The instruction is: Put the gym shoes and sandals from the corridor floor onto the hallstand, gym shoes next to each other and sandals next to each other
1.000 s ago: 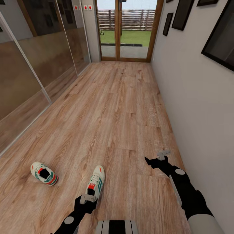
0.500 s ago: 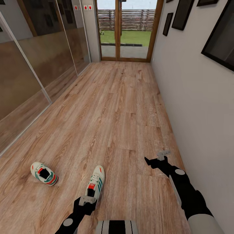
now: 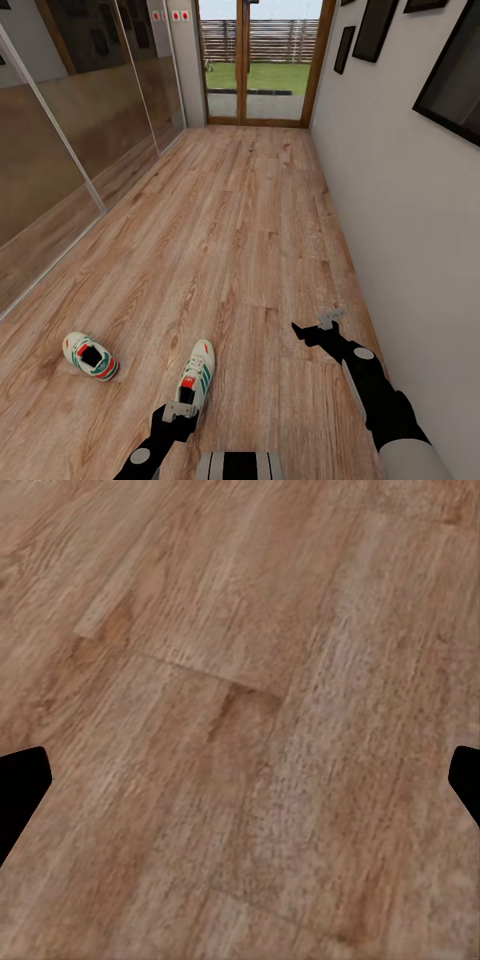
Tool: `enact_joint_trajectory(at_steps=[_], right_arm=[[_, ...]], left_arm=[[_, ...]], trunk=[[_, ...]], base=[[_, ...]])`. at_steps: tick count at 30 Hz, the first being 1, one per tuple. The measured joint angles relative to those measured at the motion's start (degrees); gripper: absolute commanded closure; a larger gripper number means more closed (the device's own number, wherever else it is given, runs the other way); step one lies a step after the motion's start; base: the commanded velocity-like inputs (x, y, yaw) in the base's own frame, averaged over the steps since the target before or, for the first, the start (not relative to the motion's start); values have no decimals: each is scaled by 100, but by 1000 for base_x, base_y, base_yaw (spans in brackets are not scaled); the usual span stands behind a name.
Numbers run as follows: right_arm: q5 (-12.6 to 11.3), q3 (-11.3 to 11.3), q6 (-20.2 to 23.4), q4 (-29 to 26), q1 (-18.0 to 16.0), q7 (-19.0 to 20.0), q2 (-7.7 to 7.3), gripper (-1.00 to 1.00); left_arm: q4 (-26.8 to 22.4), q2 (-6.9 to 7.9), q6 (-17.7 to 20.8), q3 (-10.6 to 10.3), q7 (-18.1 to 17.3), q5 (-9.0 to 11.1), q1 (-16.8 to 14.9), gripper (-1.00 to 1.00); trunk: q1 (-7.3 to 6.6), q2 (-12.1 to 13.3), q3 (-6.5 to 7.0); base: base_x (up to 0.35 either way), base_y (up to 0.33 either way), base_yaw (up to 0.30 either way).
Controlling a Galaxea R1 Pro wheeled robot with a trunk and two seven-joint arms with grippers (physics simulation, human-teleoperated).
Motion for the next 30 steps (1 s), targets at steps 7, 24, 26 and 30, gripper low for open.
enact_joint_trajectory(at_steps=[7, 24, 26, 30], right_arm=[[0, -2, -5, 0, 0, 0, 10, -100], [14, -12, 1, -66, 0, 0, 3, -100], [16, -15, 3, -71, 0, 0, 2, -100], [20, -17, 7, -76, 0, 0, 3, -100]], left_arm=[[-1, -3, 3, -1, 2, -3, 0, -100], [6, -12, 12, -27, 64, -17, -25, -100], [6, -12, 12, -32, 82, -18, -25, -100], [4, -10, 12, -33, 104, -16, -29, -100]], trunk=[[0, 0, 0], [0, 0, 0], [0, 0, 0], [0, 0, 0]], base=[[0, 0, 0], [0, 0, 0], [0, 0, 0], [0, 0, 0]])
